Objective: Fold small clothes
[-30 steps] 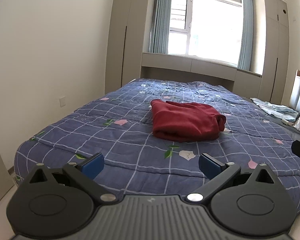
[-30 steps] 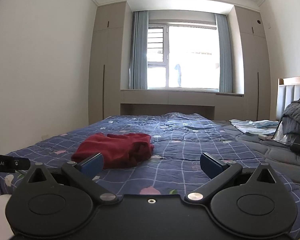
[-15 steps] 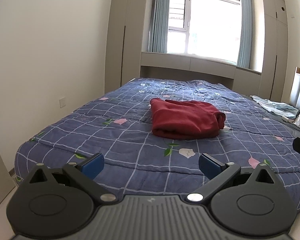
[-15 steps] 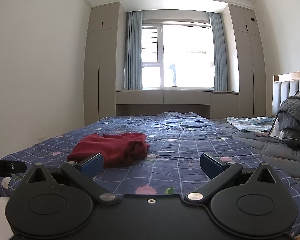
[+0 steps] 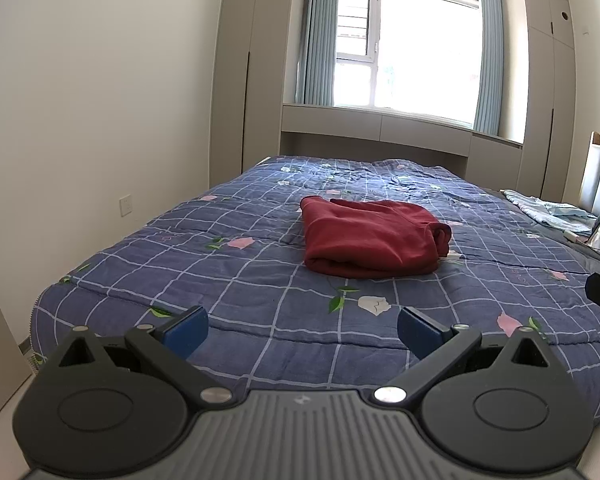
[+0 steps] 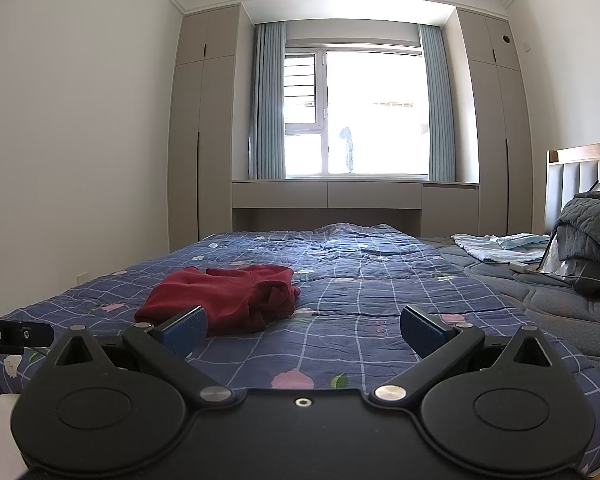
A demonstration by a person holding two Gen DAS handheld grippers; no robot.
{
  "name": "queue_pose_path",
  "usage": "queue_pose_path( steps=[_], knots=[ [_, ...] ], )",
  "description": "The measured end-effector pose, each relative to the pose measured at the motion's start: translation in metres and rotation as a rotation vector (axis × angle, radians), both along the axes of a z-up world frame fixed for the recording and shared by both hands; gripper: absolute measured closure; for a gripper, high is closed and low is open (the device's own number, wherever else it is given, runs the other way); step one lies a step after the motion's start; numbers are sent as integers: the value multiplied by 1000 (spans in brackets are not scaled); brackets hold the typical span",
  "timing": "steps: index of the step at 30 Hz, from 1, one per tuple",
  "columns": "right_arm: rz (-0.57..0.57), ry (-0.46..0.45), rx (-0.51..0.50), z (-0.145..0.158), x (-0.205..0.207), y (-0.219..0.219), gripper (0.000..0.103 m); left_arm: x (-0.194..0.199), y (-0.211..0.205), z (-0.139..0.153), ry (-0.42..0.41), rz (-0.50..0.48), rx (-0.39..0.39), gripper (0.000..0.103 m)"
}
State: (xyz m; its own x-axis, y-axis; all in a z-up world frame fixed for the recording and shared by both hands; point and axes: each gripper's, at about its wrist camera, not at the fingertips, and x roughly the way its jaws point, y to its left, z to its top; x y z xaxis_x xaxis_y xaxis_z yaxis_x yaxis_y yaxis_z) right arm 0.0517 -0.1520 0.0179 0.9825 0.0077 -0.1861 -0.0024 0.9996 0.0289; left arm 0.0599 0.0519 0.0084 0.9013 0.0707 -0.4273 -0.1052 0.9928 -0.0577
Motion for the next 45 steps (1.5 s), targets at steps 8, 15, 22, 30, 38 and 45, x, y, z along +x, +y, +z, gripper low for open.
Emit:
queue_pose_path(
  steps=[8,15,22,30,38,45],
  knots=[
    [0,1,1,0,0,0,1,0,0,-1,0,-1,1,0],
    [1,1,1,0,0,0,1,0,0,-1,0,-1,2,0],
    [0,1,0,0,0,0,1,0,0,-1,0,-1,3,0],
    [1,2,0,0,0,0,1,0,0,-1,1,-1,4,0],
    [1,1,1,0,0,0,1,0,1,-3,19,-8,9,0],
    [0,2,1,0,0,0,1,1,1,-4,31,21,35,0]
  ],
)
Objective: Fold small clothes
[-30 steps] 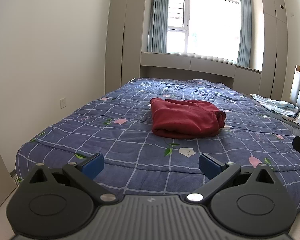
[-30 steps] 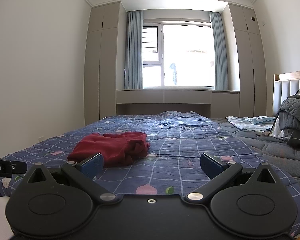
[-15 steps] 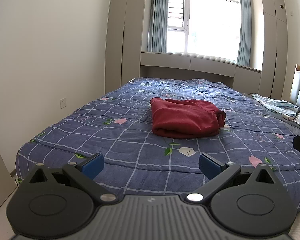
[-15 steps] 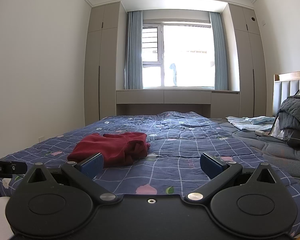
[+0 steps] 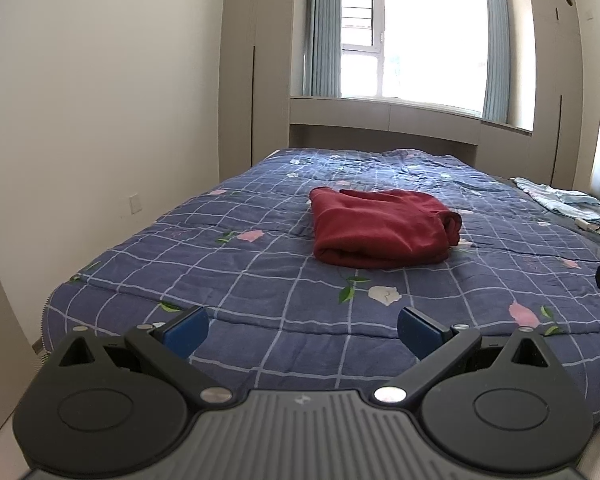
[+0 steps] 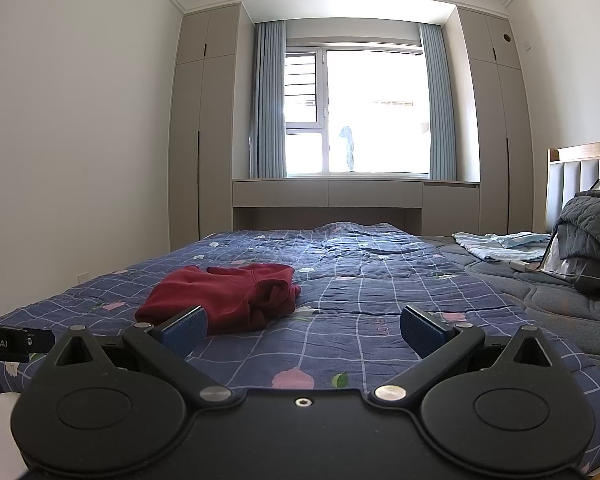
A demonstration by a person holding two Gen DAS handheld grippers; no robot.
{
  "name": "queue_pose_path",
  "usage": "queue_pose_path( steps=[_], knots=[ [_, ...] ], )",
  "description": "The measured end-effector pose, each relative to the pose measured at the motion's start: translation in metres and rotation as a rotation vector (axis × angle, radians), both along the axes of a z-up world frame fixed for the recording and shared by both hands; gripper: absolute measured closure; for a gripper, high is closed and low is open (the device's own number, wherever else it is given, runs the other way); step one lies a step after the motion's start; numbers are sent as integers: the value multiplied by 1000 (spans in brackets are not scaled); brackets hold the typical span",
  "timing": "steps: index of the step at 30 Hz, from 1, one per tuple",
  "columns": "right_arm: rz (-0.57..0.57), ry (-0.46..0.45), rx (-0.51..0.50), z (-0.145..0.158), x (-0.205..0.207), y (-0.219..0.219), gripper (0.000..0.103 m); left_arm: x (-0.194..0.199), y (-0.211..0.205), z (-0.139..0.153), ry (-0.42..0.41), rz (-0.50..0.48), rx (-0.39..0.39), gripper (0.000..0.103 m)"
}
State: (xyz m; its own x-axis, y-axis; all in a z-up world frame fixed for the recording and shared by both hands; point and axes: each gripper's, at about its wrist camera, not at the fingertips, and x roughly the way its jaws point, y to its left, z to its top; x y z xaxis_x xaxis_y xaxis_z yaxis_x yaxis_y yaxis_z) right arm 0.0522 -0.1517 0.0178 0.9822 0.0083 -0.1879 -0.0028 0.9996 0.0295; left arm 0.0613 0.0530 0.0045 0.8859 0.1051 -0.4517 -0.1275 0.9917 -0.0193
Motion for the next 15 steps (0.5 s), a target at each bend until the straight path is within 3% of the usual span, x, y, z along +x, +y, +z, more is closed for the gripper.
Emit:
queue_pose_path(
  steps=[15],
  knots=[
    [0,0,0,0,0,0,1,2,1,0,5,1,9,0]
  ],
)
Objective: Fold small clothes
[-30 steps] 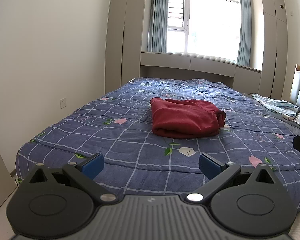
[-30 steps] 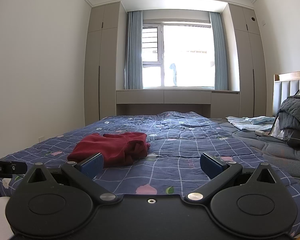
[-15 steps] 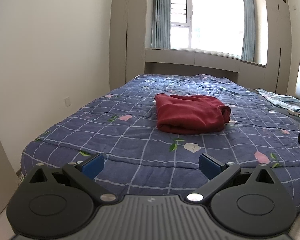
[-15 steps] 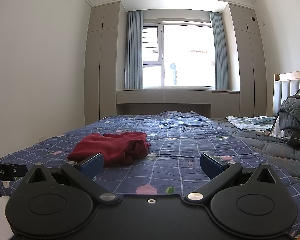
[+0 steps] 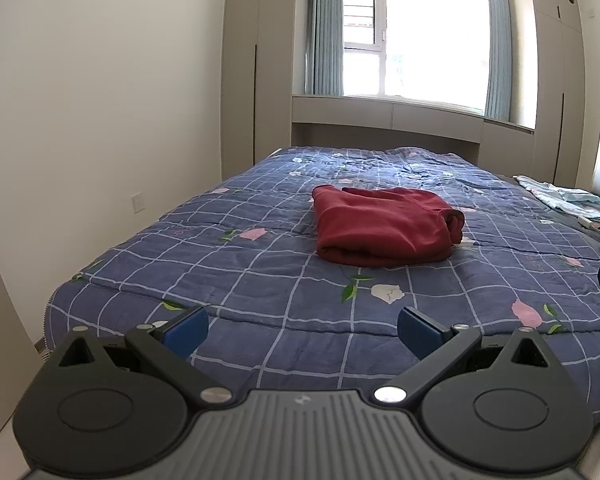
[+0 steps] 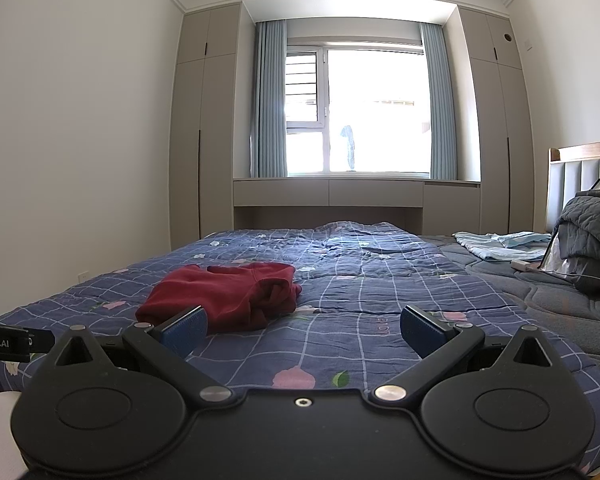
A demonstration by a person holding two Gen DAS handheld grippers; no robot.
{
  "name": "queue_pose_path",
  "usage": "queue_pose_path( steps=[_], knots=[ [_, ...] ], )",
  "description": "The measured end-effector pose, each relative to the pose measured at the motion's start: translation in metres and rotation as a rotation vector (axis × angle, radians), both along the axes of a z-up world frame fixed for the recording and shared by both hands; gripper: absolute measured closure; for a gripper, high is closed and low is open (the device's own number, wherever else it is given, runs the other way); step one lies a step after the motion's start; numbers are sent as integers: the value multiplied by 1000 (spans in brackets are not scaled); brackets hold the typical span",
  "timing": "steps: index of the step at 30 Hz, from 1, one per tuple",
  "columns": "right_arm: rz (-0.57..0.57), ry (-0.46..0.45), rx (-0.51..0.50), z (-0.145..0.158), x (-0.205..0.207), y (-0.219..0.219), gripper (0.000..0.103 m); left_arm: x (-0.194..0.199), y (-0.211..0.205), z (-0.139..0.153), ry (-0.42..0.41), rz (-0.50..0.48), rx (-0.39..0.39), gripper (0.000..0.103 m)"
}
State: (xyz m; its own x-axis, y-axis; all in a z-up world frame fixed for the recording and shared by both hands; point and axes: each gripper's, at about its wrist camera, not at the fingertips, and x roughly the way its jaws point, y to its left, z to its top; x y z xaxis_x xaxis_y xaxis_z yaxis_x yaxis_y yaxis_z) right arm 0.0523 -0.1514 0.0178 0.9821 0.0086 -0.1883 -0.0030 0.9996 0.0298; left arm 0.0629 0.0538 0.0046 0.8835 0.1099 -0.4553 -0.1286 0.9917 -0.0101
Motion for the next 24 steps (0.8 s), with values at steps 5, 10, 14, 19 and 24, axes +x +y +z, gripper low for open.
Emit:
queue_pose_path(
  steps=[5,10,14,19,24],
  knots=[
    [1,1,0,0,0,0,1,0,-1,0,1,-3,2,0],
    [1,1,0,0,0,0,1,0,-1,-1,2,-2,3,0],
    [3,5,-1,-1,2,2,1,0,-1,-2,5,-1,7,0],
    [5,5,-3,-3,3,2,1,0,-2,-2,6,-5,9,0],
    [6,7,-2,-4,4,2,1,0,-2,-2,7,-4,11,0]
  ],
)
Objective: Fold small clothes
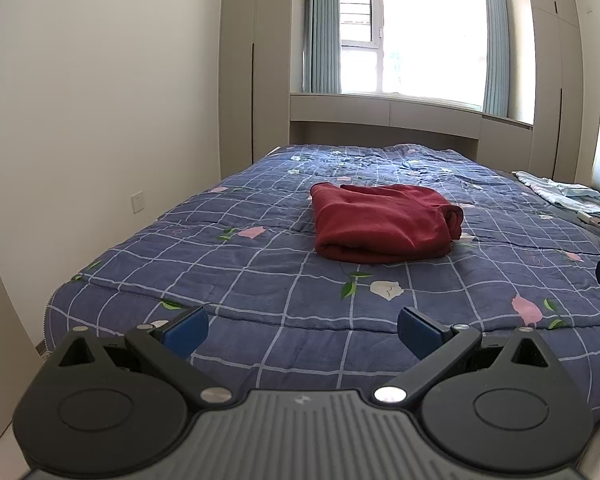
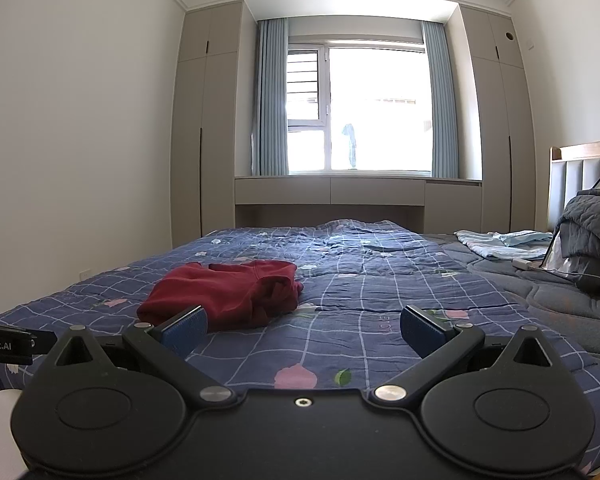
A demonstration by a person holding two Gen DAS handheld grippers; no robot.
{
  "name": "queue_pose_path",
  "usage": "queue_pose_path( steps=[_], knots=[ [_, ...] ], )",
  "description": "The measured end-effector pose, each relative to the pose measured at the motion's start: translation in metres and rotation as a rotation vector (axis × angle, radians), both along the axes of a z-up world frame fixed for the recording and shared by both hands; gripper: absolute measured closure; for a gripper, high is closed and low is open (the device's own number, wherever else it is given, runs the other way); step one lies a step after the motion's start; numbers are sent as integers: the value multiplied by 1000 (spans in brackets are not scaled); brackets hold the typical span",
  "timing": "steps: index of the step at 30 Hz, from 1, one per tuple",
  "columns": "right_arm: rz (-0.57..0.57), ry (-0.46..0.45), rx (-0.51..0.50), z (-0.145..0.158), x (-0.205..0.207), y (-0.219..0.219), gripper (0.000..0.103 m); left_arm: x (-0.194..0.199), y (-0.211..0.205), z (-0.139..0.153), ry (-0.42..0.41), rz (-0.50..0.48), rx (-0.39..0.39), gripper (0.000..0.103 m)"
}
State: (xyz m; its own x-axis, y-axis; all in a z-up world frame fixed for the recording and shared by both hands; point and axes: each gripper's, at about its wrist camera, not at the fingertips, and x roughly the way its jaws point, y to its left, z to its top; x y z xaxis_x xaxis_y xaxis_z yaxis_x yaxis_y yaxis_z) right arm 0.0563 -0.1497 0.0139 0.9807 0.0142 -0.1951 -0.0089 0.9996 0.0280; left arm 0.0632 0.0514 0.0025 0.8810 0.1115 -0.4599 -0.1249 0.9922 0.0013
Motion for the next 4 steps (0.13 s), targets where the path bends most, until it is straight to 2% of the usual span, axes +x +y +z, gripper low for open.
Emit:
queue_pose_path(
  steps=[4],
  knots=[
    [1,1,0,0,0,0,1,0,0,0,4,1,2,0]
  ],
)
